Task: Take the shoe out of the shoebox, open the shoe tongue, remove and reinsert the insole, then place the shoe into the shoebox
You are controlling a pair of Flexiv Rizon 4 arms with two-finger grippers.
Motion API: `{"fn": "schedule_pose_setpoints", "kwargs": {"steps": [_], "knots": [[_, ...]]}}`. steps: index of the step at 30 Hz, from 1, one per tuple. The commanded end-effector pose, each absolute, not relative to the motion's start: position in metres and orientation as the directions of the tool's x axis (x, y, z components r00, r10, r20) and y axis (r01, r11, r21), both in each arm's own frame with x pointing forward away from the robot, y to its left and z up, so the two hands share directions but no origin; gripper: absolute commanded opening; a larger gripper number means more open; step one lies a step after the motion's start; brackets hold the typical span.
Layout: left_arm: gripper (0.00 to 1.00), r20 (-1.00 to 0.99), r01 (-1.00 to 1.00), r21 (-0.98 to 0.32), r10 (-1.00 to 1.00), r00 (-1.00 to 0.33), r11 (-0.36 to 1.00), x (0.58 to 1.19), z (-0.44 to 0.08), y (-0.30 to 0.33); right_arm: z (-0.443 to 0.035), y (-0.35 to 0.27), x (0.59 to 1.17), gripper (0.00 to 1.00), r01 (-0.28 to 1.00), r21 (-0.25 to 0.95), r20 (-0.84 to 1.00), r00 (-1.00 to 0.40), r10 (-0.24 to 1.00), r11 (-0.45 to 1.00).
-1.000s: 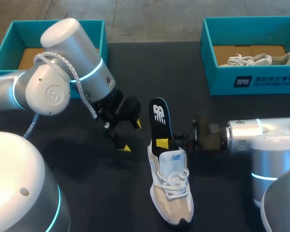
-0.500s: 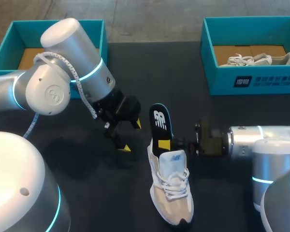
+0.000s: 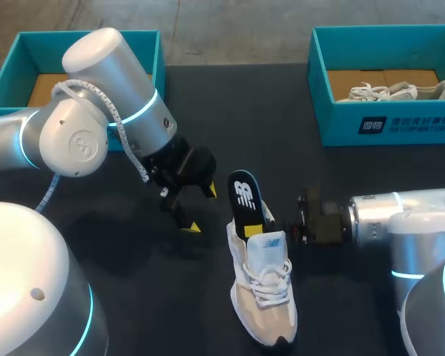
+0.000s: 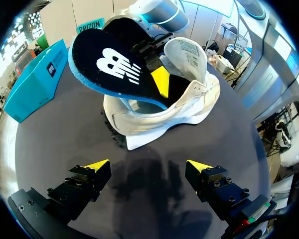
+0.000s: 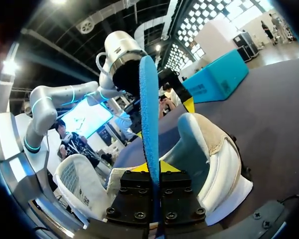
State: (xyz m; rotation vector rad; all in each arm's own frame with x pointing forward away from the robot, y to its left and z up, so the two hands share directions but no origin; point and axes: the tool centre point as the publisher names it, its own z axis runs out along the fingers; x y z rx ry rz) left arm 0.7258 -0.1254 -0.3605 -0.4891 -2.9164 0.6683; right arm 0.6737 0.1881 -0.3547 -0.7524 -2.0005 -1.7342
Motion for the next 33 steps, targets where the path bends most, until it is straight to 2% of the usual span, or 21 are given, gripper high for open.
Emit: {"fn": "schedule_pose_setpoints", "kwargs": {"steps": [1,3,6,8,14,19,22,24,25,33], "knots": [[1.00,0.034,0.286,-0.440,0.334,-0.942,0.851,0.725,-0.361,-0.125,-0.352,0.190,0.671,0.00,0.615,0.783,0.600,-0.787,0.148,0.092],[1.00,0.034,0.286,-0.440,0.334,-0.942,0.851,0.725,-0.361,-0.125,-0.351,0.192,0.671,0.03,0.608,0.789,0.593,-0.792,0.146,0.089],[1.00,0.034,0.286,-0.440,0.334,-0.942,0.851,0.725,-0.361,-0.125,-0.347,0.194,0.672,0.36,0.597,0.797,0.584,-0.799,0.143,0.086],[1.00,0.034,0.286,-0.440,0.334,-0.942,0.851,0.725,-0.361,-0.125,-0.344,0.195,0.673,0.38,0.589,0.803,0.575,-0.805,0.145,0.084],[1.00,0.034,0.286,-0.440,0.334,-0.942,0.851,0.725,-0.361,-0.125,-0.332,0.198,0.677,0.38,0.565,0.820,0.547,-0.821,0.162,0.095],[1.00,0.034,0.286,-0.440,0.334,-0.942,0.851,0.725,-0.361,-0.125,-0.324,0.198,0.681,0.32,0.551,0.828,0.528,-0.829,0.187,0.105],[1.00,0.034,0.286,-0.440,0.334,-0.942,0.851,0.725,-0.361,-0.125,-0.322,0.196,0.682,0.19,0.543,0.835,0.519,-0.830,0.201,0.085],[1.00,0.034,0.286,-0.440,0.334,-0.942,0.851,0.725,-0.361,-0.125,-0.322,0.195,0.683,0.03,0.541,0.838,0.519,-0.829,0.208,0.068],[1.00,0.034,0.286,-0.440,0.334,-0.942,0.851,0.725,-0.361,-0.125,-0.323,0.194,0.683,0.00,0.541,0.839,0.520,-0.828,0.210,0.058],[1.00,0.034,0.286,-0.440,0.334,-0.942,0.851,0.725,-0.361,-0.125,-0.335,0.191,0.683,0.00,0.565,0.825,0.549,-0.812,0.200,0.031]]}}
